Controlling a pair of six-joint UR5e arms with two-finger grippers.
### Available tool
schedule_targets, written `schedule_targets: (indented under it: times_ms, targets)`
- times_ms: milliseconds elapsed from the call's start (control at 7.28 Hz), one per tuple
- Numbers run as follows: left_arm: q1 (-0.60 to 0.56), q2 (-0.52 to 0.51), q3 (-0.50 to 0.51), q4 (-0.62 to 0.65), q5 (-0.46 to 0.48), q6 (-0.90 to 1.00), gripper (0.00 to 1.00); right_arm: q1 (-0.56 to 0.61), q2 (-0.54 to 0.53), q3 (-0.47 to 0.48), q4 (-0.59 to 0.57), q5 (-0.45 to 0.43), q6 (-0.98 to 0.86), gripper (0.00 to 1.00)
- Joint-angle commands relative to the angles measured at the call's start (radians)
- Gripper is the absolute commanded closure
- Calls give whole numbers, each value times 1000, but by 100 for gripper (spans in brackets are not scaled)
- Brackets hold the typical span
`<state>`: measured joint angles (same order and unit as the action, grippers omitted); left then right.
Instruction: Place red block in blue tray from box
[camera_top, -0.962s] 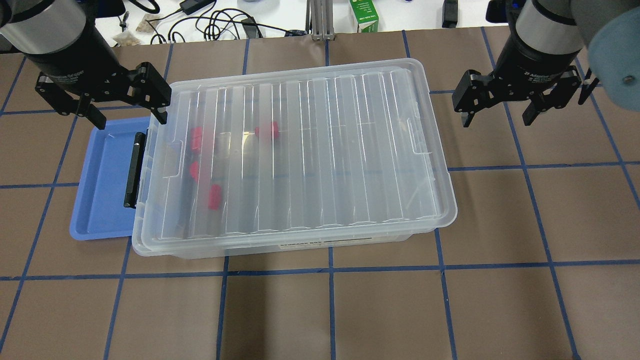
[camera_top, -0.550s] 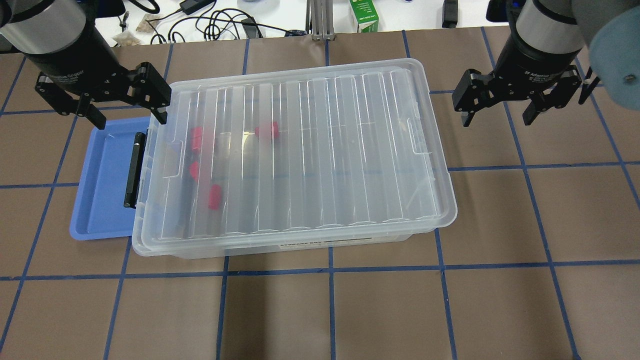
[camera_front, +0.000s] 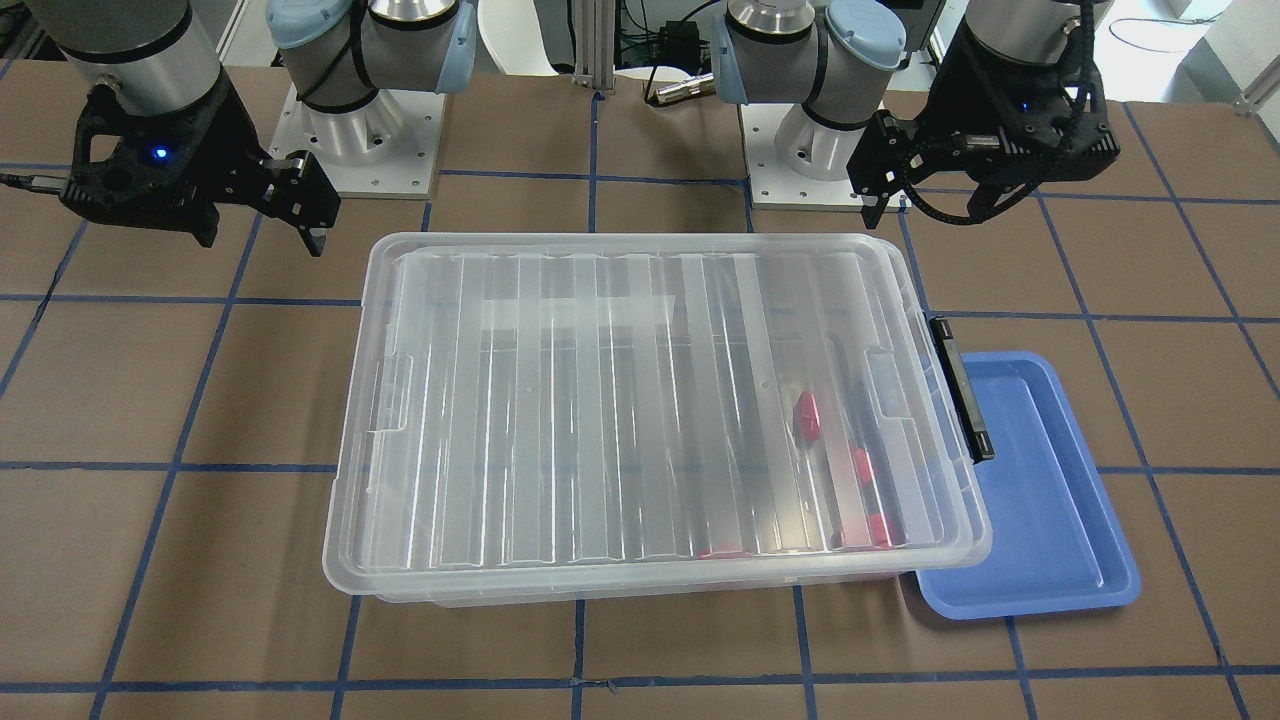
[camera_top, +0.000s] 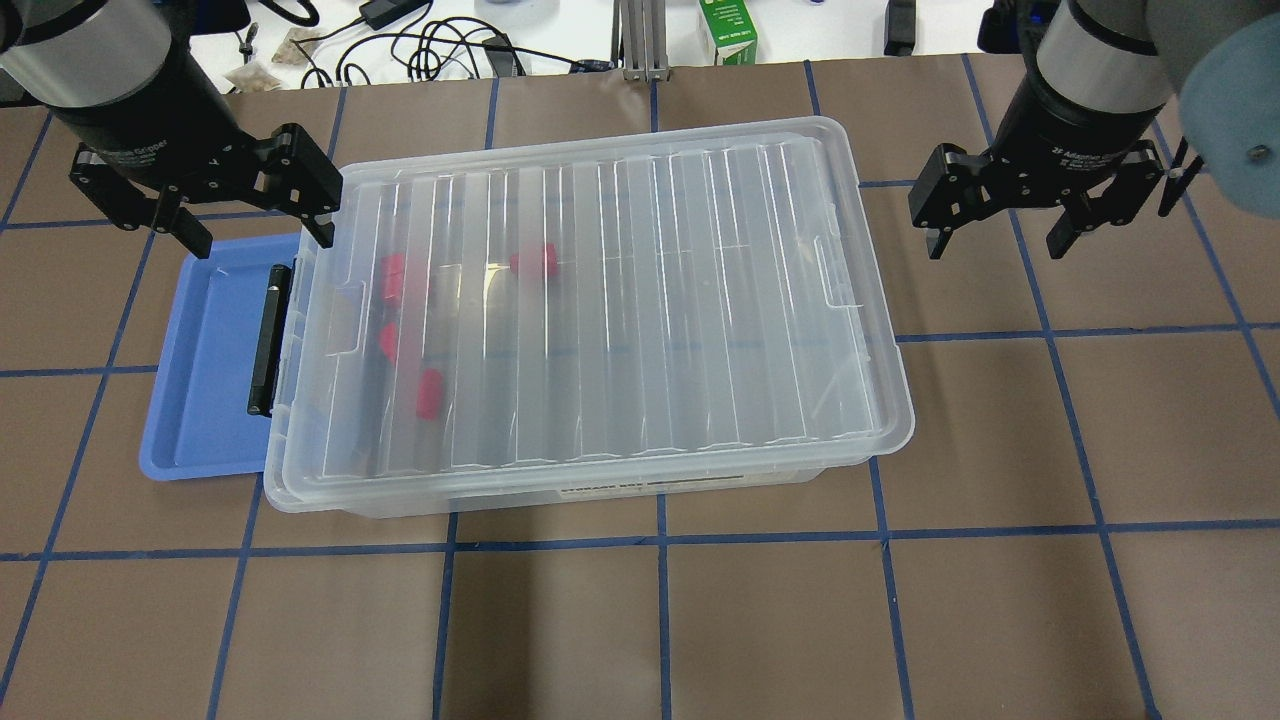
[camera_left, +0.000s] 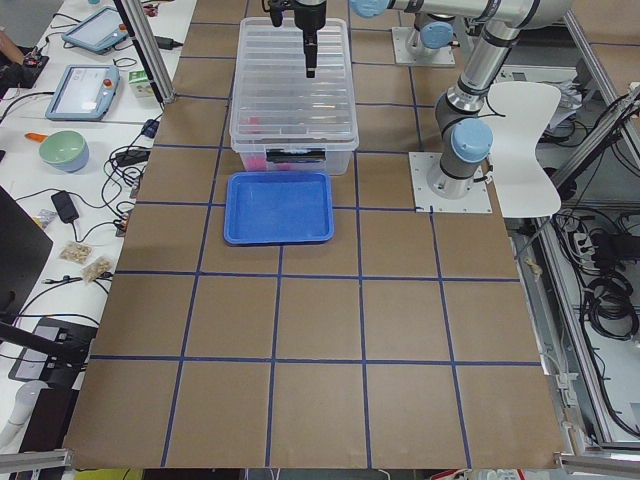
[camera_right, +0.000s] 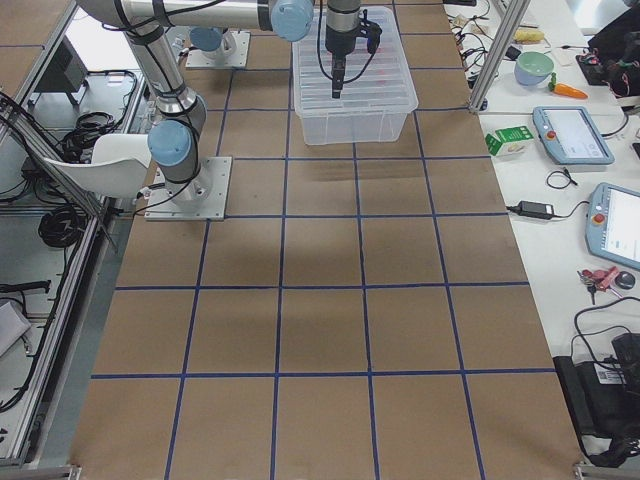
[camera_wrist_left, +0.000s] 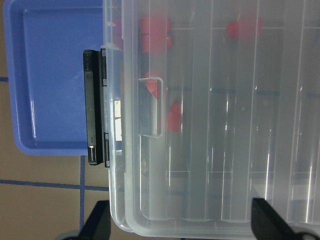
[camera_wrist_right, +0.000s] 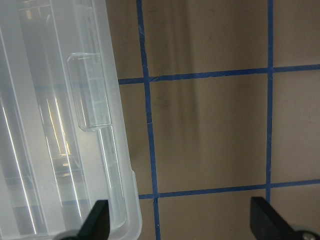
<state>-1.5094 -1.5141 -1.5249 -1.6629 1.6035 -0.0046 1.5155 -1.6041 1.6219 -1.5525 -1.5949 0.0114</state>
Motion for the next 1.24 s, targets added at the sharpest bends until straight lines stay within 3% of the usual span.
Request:
schedule_targets:
  times_ms: [0, 687, 962, 1099]
  targets:
    - [0, 0, -1, -1, 1, 0, 0, 2, 44, 16, 0, 0, 1, 0]
    - [0, 5, -1, -1, 1, 0, 0, 20, 114, 39, -8, 9, 10, 0]
    - [0, 5, -1, -1, 1, 0, 0, 38, 173, 44, -114, 36, 7, 0]
    - [0, 5, -1, -1, 1, 0, 0, 41, 196, 41, -153, 96, 1, 0]
